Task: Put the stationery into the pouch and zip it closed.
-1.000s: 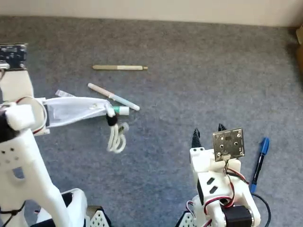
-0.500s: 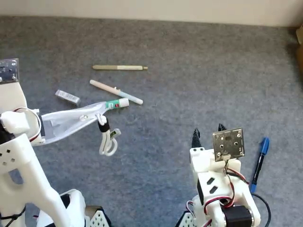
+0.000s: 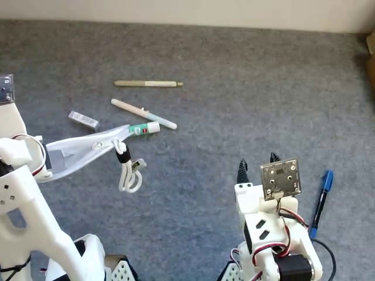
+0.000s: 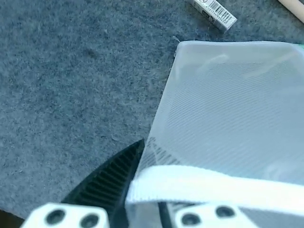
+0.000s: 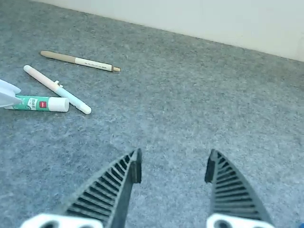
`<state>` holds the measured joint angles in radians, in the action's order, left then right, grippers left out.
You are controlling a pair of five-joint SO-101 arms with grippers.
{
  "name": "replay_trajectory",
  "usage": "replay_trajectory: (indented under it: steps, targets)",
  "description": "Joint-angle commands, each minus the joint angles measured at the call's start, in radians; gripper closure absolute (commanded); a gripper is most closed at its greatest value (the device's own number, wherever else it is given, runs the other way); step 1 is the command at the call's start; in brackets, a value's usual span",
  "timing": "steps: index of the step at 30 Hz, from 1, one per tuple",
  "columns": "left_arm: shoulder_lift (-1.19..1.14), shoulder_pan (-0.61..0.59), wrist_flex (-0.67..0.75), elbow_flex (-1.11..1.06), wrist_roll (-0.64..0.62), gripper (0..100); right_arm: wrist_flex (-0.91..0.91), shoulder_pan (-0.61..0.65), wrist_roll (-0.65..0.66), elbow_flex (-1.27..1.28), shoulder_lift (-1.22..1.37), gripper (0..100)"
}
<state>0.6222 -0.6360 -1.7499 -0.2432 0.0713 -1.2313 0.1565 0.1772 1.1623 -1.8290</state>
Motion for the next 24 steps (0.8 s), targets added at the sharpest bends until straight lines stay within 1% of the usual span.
replay_trajectory:
  steps: [1, 6, 11, 14, 20, 24]
  targets:
    - [-0.015, 0.005, -0.018, 0.033, -0.018, 99, 0.025, -0.010, 0.014, -0.004, 0.007, 78.9]
    - [-0.015, 0.051, -0.018, 0.048, -0.037, 99, 0.030, -0.012, 0.014, -0.004, 0.007, 78.9]
    - [-0.015, 0.104, -0.018, 0.099, -0.041, 99, 0.113, -0.012, 0.014, 0.073, 0.022, 78.9]
    - [-0.015, 0.108, -0.018, 0.145, -0.064, 99, 0.125, -0.012, 0.014, 0.090, 0.090, 78.9]
    - [-0.015, 0.110, -0.018, 0.194, -0.072, 99, 0.131, -0.012, 0.009, 0.044, 0.252, 78.9]
    - [-0.015, 0.110, -0.020, 0.226, -0.075, 99, 0.131, -0.012, 0.008, 0.027, 0.274, 78.9]
